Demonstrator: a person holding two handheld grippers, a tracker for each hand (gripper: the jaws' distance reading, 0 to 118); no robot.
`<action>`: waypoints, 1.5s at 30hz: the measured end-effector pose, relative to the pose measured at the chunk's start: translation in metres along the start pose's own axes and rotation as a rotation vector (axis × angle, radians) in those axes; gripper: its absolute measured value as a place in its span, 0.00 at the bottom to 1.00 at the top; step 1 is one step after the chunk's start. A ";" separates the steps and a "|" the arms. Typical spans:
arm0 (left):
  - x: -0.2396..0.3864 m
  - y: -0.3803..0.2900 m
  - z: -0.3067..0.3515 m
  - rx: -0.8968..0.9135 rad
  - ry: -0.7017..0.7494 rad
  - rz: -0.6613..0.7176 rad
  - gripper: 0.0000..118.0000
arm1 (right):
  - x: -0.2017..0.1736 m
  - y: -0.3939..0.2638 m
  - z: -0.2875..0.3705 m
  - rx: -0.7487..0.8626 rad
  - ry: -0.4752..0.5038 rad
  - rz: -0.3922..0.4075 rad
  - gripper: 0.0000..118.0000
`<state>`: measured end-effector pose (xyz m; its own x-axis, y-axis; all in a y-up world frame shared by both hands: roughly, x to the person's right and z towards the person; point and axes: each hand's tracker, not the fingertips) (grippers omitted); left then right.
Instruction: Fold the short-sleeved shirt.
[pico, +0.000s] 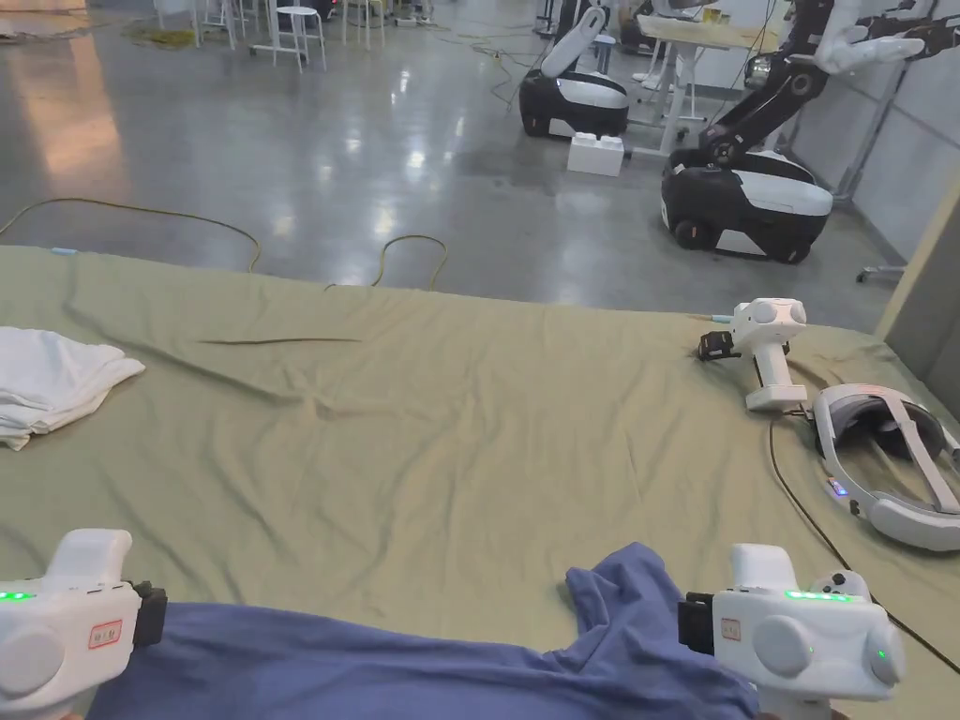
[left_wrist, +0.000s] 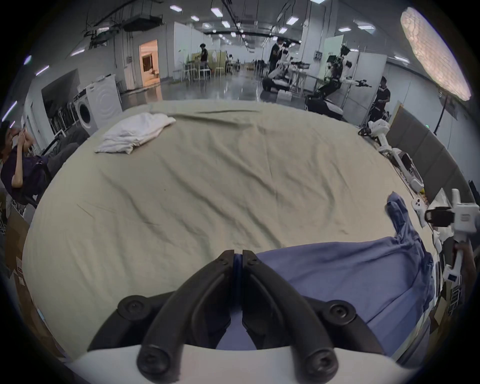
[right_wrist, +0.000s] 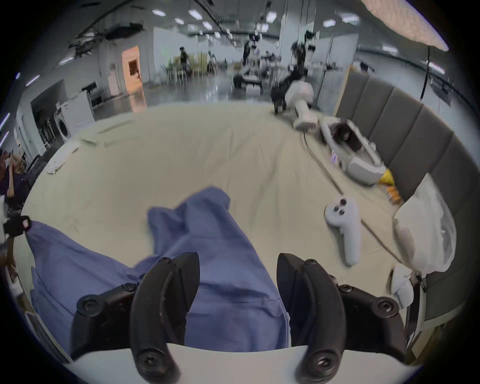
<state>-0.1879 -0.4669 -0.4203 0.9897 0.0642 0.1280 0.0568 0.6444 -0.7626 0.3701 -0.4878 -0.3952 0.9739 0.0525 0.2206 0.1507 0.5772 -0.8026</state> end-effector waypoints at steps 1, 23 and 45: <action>-0.001 -0.002 0.004 0.006 -0.003 0.011 0.06 | 0.004 0.001 -0.010 -0.034 0.018 -0.017 0.56; -0.021 -0.008 0.025 0.034 -0.018 0.030 0.06 | 0.011 -0.010 0.022 0.003 0.117 -0.025 0.01; -0.042 -0.151 0.119 -0.099 -0.058 0.081 0.06 | 0.033 -0.191 0.154 -0.074 0.038 0.172 0.01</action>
<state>-0.2539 -0.4760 -0.2351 0.9824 0.1589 0.0978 -0.0074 0.5568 -0.8306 0.3472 -0.4707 -0.1495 0.9919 0.1138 0.0569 -0.0079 0.5008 -0.8655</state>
